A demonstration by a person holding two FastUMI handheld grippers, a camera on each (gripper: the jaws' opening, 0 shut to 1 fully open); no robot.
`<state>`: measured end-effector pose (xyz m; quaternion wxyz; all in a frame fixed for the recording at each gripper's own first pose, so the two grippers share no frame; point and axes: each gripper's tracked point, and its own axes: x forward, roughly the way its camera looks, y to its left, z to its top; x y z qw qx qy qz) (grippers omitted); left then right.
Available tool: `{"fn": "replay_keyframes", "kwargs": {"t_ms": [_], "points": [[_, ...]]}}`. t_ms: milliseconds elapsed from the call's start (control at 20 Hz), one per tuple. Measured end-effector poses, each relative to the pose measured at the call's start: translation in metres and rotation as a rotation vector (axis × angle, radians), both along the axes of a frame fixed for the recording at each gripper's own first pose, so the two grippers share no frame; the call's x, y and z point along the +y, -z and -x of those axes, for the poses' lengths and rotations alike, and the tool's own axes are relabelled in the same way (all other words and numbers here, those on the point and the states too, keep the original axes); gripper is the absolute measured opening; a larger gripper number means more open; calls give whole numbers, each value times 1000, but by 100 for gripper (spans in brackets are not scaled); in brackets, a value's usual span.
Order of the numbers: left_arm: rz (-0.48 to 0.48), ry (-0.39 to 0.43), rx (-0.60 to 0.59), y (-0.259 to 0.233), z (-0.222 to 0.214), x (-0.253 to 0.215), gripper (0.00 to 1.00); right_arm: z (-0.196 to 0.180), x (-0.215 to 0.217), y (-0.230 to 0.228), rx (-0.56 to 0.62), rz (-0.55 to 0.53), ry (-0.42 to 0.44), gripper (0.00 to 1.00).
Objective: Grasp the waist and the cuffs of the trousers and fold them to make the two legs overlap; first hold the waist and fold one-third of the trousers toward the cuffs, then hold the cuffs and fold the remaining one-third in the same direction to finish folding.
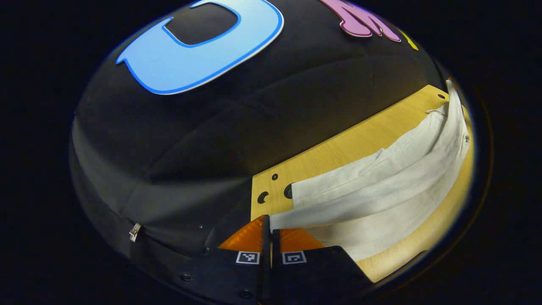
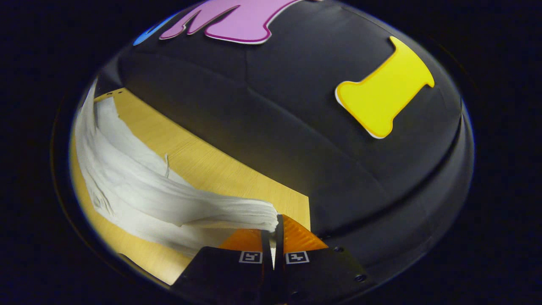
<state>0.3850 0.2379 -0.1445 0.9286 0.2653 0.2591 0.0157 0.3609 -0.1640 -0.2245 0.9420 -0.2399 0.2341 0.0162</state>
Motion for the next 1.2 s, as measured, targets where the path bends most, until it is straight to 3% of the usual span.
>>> {"fn": "replay_keyframes", "kwargs": {"t_ms": [250, 450, 500, 600, 650, 700, 850, 1100, 1150, 1200], "points": [[34, -32, 9, 33, -29, -2, 5, -25, 0, 36, 69, -141, 122, 6], [175, -84, -24, 52, -31, -17, 6, -15, -20, 68, 214, -312, 303, 25], [222, -91, -28, 54, -28, -25, 10, -12, -21, 71, 230, -343, 331, 39], [322, -80, -30, 55, -22, -41, 35, -6, -25, 70, 238, -402, 372, 68], [395, -64, -17, 58, -19, -53, 51, -2, -24, 68, 239, -430, 384, 74], [481, -51, -1, 60, -9, -68, 55, 1, -20, 65, 235, -462, 383, 86], [713, -42, -50, 41, 15, -97, 99, 11, -25, 59, 202, -476, 399, 98], [787, -114, -174, 13, 42, -80, 96, 36, -58, 49, 128, -593, 538, 98], [798, -117, -189, 8, 53, -80, 92, 40, -64, 52, 125, -613, 572, 98], [809, -122, -202, 1, 67, -80, 96, 40, -65, 59, 126, -644, 596, 99]]}}
